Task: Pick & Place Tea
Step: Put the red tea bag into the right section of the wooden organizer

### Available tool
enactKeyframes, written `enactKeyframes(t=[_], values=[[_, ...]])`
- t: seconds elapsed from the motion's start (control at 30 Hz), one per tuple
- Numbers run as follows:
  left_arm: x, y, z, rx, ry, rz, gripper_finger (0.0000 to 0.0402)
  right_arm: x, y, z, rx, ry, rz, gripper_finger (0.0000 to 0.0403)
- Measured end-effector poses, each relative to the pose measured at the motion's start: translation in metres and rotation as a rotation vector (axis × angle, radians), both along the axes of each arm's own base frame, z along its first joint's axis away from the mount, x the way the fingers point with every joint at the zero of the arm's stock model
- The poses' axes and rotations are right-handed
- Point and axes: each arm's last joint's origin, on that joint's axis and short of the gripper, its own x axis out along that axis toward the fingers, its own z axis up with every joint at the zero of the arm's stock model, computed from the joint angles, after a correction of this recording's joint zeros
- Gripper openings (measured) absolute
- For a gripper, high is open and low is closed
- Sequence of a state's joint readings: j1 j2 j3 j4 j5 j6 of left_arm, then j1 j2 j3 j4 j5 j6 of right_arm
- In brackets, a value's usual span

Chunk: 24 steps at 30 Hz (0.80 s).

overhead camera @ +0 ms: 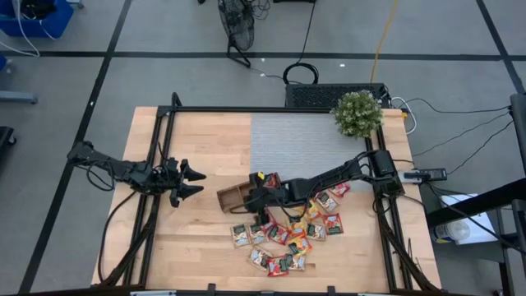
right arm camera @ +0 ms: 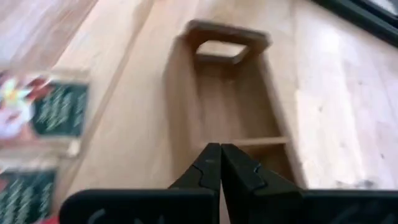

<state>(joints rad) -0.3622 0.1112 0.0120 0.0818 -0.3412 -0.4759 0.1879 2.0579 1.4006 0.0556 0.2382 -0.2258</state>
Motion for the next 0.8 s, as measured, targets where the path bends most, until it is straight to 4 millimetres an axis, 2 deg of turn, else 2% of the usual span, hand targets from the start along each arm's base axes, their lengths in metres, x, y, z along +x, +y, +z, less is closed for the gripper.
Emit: enactKeyframes(t=[0.2,0.37,0.43,0.6,0.8], values=[[0.000,0.000,0.000,0.000,0.000,0.000,0.0251,0.003,0.005,0.005,-0.007,-0.060,0.058,0.0000],[0.000,0.000,0.000,0.000,0.000,0.000,0.0251,0.002,0.015,0.006,0.168,-0.047,0.338,0.0000],[0.000,0.000,0.000,-0.001,-0.001,0.000,0.0250,0.006,0.013,0.000,0.183,-0.050,0.323,0.0000],[0.000,0.000,0.000,0.000,0.000,0.000,0.0251,0.011,-0.009,-0.023,0.156,0.005,0.229,0.0000],[0.000,0.000,0.000,0.000,0.000,0.000,0.0250,0.013,-0.017,-0.028,0.103,0.003,0.112,0.0000]])
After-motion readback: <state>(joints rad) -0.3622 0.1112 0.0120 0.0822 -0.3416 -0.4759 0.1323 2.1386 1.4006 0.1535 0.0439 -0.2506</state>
